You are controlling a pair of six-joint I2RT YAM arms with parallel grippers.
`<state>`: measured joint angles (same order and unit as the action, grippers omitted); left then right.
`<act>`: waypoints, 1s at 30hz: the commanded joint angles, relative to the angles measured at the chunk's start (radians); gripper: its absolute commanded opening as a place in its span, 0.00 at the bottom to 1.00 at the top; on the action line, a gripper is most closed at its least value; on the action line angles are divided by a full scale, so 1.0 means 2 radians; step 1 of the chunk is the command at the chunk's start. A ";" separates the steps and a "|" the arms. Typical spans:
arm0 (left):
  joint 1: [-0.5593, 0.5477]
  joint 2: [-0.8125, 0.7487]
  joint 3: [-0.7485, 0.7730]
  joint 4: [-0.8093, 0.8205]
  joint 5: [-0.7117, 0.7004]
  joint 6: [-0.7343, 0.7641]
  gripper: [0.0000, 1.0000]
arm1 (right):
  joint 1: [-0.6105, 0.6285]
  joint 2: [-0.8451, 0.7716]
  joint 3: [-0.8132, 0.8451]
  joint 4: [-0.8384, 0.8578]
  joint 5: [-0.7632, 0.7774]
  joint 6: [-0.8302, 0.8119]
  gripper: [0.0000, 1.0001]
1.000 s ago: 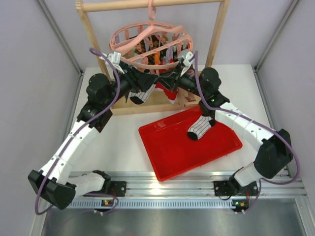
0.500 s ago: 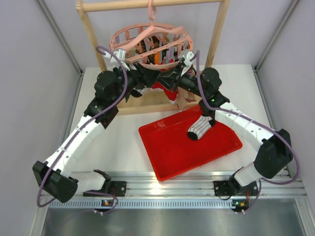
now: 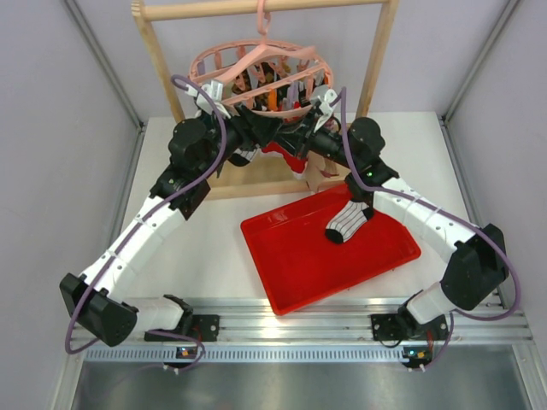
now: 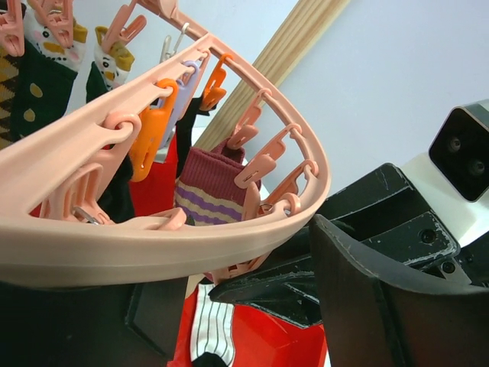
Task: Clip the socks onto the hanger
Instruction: Open the clamp at the hanger.
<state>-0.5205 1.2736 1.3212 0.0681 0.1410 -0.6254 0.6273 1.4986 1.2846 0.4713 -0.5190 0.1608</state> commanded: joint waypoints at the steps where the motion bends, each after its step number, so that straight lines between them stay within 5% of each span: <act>1: 0.000 0.004 0.021 0.033 -0.017 0.010 0.64 | 0.018 -0.025 0.016 0.022 -0.031 -0.002 0.00; 21: 0.000 0.001 0.016 0.026 0.001 0.046 0.49 | 0.015 -0.033 0.013 0.022 -0.045 0.008 0.00; 30: 0.000 0.013 0.037 0.011 -0.014 0.038 0.28 | 0.015 -0.038 0.012 0.011 -0.049 -0.007 0.00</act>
<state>-0.5240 1.2774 1.3411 0.0444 0.1558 -0.5289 0.6273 1.4849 1.2846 0.4637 -0.5171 0.1753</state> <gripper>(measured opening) 0.386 0.139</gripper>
